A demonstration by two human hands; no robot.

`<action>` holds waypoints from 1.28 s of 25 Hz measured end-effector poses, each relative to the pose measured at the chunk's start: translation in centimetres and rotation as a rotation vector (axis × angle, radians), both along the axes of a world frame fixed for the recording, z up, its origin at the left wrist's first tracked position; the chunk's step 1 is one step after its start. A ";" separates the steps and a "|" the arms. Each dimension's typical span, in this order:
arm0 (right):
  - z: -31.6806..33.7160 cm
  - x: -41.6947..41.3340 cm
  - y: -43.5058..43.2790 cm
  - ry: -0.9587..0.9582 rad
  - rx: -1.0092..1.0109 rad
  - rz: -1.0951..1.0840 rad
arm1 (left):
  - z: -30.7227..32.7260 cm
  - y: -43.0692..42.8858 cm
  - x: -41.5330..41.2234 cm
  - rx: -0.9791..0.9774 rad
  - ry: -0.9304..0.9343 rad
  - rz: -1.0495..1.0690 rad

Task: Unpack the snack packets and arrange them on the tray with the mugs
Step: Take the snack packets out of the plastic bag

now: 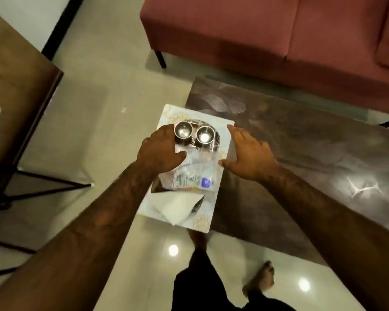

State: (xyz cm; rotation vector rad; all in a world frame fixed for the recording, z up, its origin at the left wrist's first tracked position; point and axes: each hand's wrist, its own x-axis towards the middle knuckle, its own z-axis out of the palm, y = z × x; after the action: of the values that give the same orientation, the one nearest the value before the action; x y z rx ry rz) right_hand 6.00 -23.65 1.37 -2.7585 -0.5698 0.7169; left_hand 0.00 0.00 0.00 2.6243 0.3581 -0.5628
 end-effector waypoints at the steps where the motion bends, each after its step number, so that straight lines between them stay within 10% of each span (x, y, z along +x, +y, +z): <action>1: -1.5 -0.4 0.7 0.072 0.013 -0.012 | -1.4 0.4 -0.6 -0.025 0.094 0.064; 6: -7.9 -3.1 2.9 0.397 0.044 -0.107 | -8.0 1.5 -4.2 -0.159 0.336 0.236; 15: -11.1 -4.2 5.3 0.544 0.162 -0.424 | -11.2 1.6 -4.8 -0.596 0.127 0.441; 24: -7.7 -3.9 4.4 0.724 0.465 -0.831 | -8.7 2.9 -6.3 -1.646 0.142 1.195; 29: -6.7 -4.4 4.4 0.671 0.499 -0.866 | -7.8 1.6 -7.4 -1.069 0.278 0.730; 32: -5.8 -4.4 4.3 0.597 0.543 -0.918 | -7.5 1.1 -8.0 -0.971 0.243 0.801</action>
State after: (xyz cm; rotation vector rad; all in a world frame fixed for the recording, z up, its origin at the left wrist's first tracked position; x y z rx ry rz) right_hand 1.62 -19.39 -4.43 -1.8346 0.5258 0.8836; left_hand -7.96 1.11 -7.52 1.3334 0.8806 -0.5608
